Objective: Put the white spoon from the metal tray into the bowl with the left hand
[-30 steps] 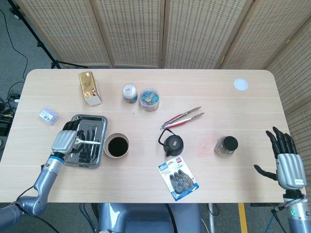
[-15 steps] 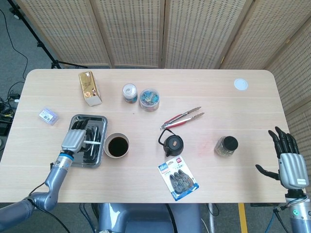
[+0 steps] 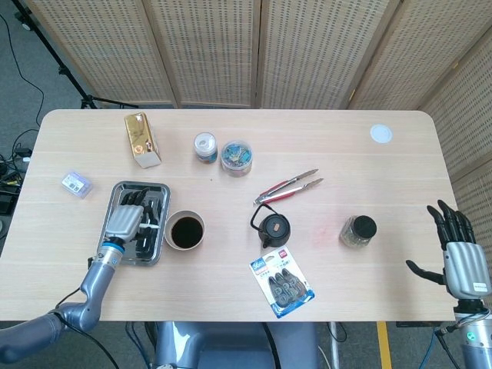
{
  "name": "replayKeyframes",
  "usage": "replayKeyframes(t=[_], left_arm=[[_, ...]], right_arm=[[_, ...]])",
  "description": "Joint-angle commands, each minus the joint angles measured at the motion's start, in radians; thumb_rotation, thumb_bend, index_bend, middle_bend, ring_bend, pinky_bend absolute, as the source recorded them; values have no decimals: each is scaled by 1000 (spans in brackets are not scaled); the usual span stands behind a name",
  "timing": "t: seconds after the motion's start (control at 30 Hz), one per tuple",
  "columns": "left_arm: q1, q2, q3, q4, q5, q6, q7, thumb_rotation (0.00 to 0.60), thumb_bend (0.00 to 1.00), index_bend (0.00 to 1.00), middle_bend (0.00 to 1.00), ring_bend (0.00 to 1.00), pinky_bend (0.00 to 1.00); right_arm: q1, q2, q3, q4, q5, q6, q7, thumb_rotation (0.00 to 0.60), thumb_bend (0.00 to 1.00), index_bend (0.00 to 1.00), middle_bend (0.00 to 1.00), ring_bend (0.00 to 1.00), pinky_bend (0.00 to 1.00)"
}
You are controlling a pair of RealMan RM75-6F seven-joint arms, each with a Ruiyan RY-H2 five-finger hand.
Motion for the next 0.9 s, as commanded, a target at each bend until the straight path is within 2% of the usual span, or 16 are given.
replayKeyframes(t=[0.03, 0.9], left_arm=[[-4, -7, 2, 4, -6, -3, 6, 600, 371, 542, 0, 0, 0], [-19, -54, 6, 62, -26, -14, -12, 600, 402, 542, 0, 0, 0]], right_arm=[[0, 2, 1, 0, 3, -1, 3, 600, 28, 5, 0, 0, 0], [0, 8, 0, 6, 8, -11, 22, 600, 28, 5, 0, 0, 0]])
